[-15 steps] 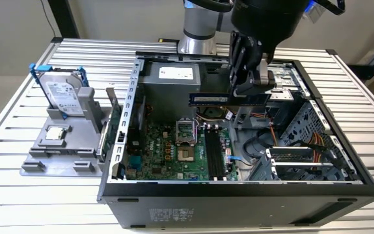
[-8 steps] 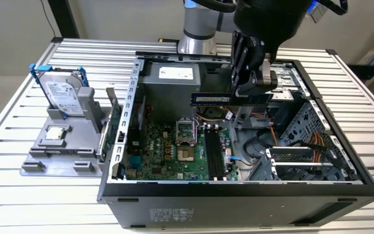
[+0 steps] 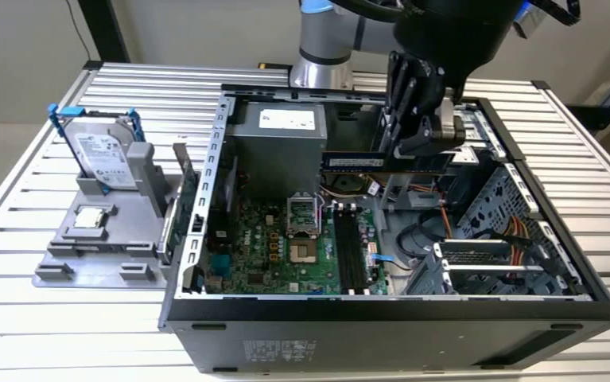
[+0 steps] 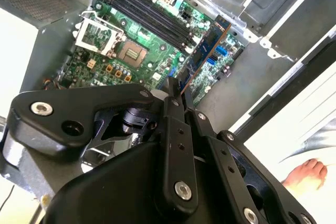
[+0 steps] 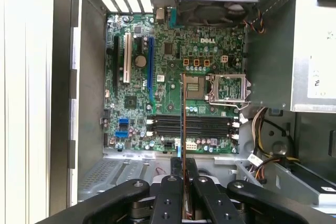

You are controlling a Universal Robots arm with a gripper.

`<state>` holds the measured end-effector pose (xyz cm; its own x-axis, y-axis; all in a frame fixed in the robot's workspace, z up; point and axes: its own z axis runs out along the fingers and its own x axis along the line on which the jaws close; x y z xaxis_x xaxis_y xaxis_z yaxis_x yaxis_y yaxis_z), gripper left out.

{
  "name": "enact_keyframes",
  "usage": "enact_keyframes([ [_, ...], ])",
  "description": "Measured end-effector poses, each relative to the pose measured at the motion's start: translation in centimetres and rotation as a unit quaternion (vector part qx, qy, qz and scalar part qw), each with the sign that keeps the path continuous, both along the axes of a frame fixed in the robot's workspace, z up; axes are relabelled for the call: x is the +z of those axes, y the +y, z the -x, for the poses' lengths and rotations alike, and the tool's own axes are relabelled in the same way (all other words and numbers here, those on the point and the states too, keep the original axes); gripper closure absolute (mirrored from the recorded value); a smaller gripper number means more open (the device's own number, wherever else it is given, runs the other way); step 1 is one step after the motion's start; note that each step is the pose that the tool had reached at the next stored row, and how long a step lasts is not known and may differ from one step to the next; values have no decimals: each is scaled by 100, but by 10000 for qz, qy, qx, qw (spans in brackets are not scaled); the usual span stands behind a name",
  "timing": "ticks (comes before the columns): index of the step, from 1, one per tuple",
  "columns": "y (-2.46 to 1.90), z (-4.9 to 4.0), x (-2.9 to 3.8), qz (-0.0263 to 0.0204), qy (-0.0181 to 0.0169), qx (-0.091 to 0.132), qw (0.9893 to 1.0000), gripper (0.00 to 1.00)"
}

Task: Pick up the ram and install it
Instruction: 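Pick up the ram and move it above insertion slot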

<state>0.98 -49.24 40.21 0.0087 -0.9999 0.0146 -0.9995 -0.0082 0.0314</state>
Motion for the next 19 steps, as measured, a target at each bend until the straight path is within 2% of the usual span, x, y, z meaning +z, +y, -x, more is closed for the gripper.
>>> enact_keyframes([
  [3, 0, -48, 0, 0, 0, -40, 10000, 100],
  [11, 1, -65, 0, 0, 0, -368, 9993, 100],
  [19, 2, -66, 0, 0, 0, -430, 9991, 100],
])
